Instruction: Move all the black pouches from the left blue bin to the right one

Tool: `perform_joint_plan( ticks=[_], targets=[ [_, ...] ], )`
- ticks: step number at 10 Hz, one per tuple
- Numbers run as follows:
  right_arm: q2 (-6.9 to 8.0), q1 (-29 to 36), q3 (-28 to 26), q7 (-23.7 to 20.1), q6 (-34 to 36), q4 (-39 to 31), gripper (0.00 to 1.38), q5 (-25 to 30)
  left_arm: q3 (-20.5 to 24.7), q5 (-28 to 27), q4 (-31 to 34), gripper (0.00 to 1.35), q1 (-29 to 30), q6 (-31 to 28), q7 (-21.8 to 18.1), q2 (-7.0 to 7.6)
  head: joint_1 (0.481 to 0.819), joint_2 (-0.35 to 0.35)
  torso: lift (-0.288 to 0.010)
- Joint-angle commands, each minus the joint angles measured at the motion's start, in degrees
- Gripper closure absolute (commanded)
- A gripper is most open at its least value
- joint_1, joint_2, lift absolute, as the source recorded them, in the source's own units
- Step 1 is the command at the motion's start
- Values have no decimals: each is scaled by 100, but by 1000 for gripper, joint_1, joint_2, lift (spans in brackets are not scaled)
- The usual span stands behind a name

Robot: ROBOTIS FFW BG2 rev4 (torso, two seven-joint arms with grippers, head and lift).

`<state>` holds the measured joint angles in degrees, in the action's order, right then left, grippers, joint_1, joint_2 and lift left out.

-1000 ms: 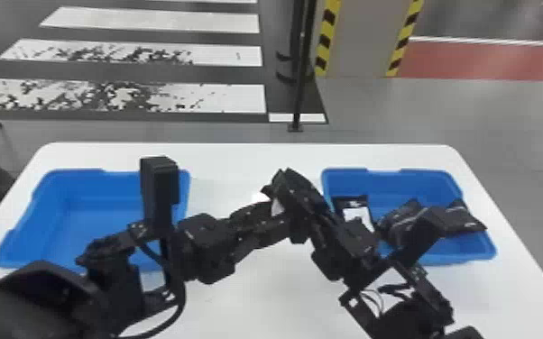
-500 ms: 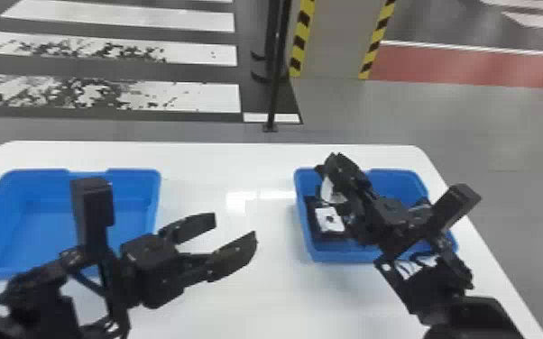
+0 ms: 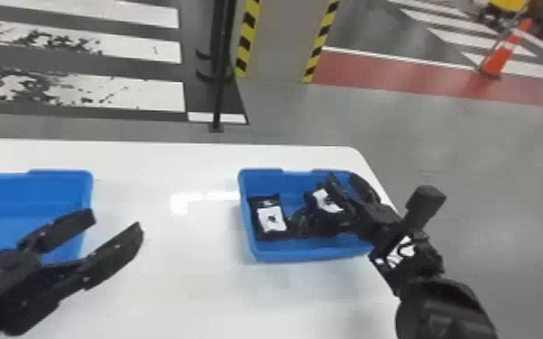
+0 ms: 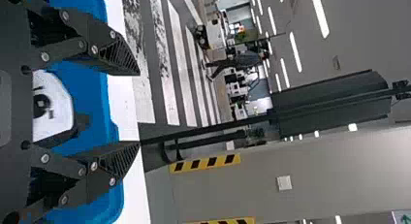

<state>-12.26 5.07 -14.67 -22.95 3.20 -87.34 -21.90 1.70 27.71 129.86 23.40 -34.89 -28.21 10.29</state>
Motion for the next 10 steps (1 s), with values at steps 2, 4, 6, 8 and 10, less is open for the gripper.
perform_joint_plan(
  ticks=[2,4,6,8,10],
  targets=[
    [338,1208,-213,151,-433,-1412,173,613,779,-371,0,208,627,972,-123,-229,695,-278,-140],
    [795,2741,-259,335,-714,-3113,186,1116,1087,-623,0,214,1273,1717,-158,-370,695,-220,-140],
    [1231,3993,-270,397,-981,-4280,186,1573,1590,-1285,0,214,1878,2210,-106,-792,695,-149,-140],
    [1231,4682,-247,397,-1136,-4646,188,1710,1830,-1674,0,214,2300,3194,158,-1044,695,-48,-140],
    [1231,4612,-247,406,-1206,-4519,188,1710,1864,-2154,675,214,2694,3391,668,-1044,695,15,-140]
  ],
)
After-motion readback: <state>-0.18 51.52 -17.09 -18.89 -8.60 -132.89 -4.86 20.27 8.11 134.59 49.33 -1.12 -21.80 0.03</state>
